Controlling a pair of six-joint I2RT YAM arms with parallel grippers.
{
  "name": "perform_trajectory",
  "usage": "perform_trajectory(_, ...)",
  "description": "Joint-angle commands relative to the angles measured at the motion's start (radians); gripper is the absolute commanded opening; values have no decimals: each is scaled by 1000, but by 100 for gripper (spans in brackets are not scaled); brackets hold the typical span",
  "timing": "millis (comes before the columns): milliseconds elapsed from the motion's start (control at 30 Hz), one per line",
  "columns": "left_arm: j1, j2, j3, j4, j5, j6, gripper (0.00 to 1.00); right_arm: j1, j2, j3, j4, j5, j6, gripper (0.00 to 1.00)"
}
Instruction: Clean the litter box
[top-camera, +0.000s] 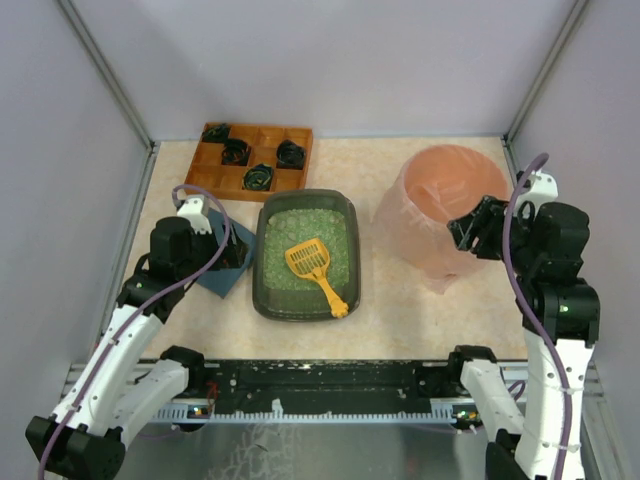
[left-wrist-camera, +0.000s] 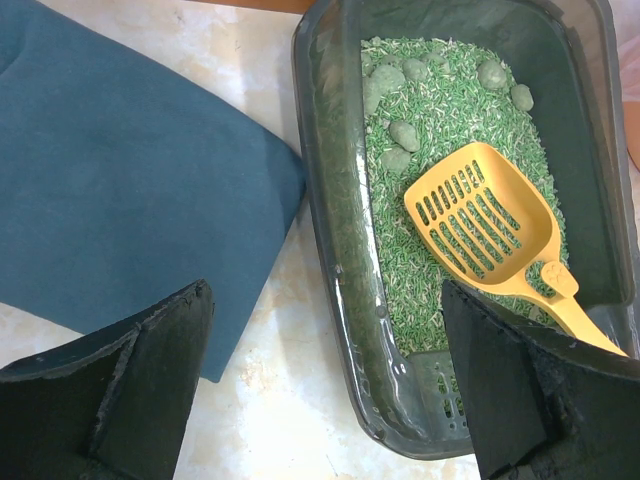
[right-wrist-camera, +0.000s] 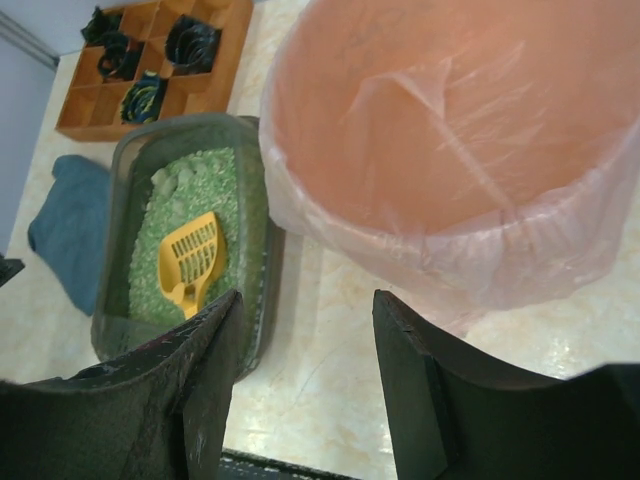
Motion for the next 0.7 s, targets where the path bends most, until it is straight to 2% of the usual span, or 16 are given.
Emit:
perform_trajectory(0, -5, 7, 0, 21, 21, 3, 100, 6, -3, -8, 19, -90, 46, 55)
perform_trajectory(100, -5, 7, 0, 20, 29, 8, 100, 45, 0, -36, 39, -75, 65, 55)
perform_trajectory(200, -7, -11, -3, 21, 17, 11, 100, 160, 15, -61, 78, 21, 98, 55)
perform_trajectory(267, -7, -29, -7, 21, 9, 11, 100, 281, 49, -80, 119, 125, 125, 55)
perform_trajectory(367, -11, -55, -9, 20, -11, 10, 100, 577, 117, -103, 200, 342, 176, 55)
perform_trajectory(433, -14, -72, -14, 21, -25, 8, 100, 728, 186, -107, 254, 459, 198, 55)
perform_trajectory(533, -16, -86, -14, 19, -45, 5, 100, 868, 285, -128, 351, 513, 222, 55)
perform_trajectory(667, -18, -106, -18, 22, -37, 5, 100, 949, 342, -216, 504, 502, 259, 55)
